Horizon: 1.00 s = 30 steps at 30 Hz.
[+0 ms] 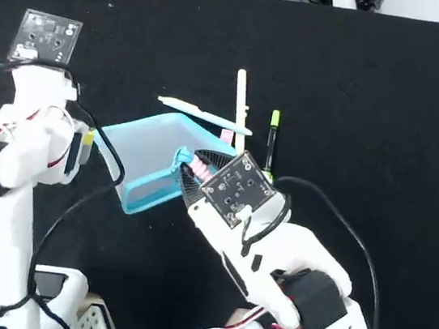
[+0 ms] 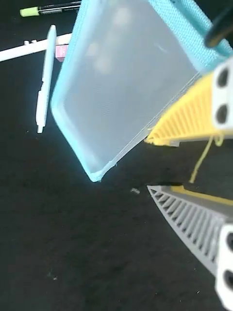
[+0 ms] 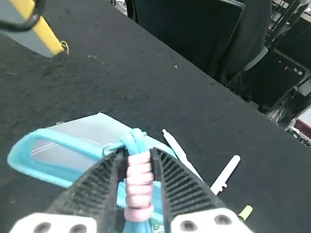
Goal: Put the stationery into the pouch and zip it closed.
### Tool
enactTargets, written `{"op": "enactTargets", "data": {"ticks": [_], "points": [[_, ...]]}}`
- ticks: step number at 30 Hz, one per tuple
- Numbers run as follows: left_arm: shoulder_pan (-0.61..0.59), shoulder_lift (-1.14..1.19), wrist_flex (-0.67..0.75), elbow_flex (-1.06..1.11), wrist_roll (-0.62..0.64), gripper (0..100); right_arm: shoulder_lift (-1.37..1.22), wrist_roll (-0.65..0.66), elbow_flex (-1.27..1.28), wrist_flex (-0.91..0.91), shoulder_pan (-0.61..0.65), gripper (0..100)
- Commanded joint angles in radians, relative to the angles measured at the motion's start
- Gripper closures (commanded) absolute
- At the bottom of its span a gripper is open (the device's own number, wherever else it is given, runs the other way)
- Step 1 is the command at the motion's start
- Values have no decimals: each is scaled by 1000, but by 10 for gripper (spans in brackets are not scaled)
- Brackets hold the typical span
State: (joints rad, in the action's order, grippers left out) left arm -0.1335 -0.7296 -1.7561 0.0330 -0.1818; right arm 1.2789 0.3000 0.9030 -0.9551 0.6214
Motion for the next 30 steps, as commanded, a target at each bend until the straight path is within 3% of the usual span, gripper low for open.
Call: {"op": "enactTargets", "data": {"ticks": [1, 4, 9, 15, 22, 30], "points": [[39, -57, -8, -51, 6, 841, -99, 8, -71, 5, -29, 988], [99, -167, -8, 30, 12, 841, -110, 9, -70, 12, -29, 988], [298, -316, -6, 237, 87, 840, -110, 9, -65, 20, -31, 988], [447, -450, -6, 229, 92, 839, -110, 9, -65, 20, -31, 988], [460, -445, -5, 367, 89, 825, -110, 9, -65, 20, -29, 988], [418, -397, 0, 372, 89, 819, -104, 9, -65, 18, -29, 988]]}}
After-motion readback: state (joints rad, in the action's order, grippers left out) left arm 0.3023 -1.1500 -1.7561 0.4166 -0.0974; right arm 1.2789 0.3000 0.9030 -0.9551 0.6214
